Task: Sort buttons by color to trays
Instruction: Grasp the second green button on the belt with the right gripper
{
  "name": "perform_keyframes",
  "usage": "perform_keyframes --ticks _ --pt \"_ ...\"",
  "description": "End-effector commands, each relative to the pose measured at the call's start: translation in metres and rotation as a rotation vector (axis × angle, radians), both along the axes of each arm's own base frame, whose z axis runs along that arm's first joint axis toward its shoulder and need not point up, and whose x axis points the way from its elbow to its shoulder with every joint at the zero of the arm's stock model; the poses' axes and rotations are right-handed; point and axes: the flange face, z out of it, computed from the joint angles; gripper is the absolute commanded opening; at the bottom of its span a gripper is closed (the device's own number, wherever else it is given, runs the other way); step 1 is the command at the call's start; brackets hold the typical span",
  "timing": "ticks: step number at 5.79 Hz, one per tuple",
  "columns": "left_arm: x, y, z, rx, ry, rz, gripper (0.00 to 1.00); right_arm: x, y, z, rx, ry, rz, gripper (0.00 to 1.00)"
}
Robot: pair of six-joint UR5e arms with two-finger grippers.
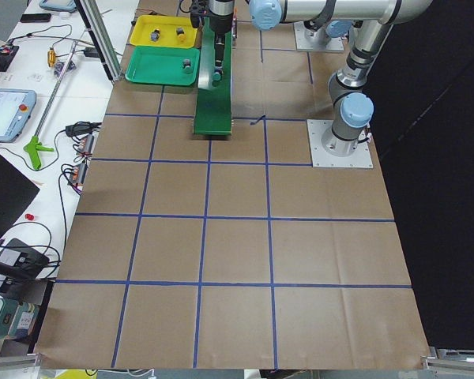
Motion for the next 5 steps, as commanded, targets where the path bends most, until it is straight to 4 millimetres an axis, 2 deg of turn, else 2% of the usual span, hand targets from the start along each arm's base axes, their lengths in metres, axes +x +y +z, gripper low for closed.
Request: perform_keyframes --ticks 1,3,4,5 --pt "0.000 0.000 0.000 -0.001 0.001 0.001 0.98 0.040 0.026 -0.044 -0.085 -0.019 0.002 1.00" --pt "0.006 0.000 0.002 -0.002 0.002 -0.028 0.99 0.033 0.042 -0.098 -0.209 -0.060 0.088 1.00" --pt "0.009 0.004 0.010 -0.010 0.001 -0.022 0.99 0.015 0.050 -0.119 -0.216 -0.040 0.080 1.00" --pt "0.007 0.004 0.025 -0.039 0.022 -0.023 0.99 -0.001 0.049 -0.127 -0.227 0.026 0.111 1.00"
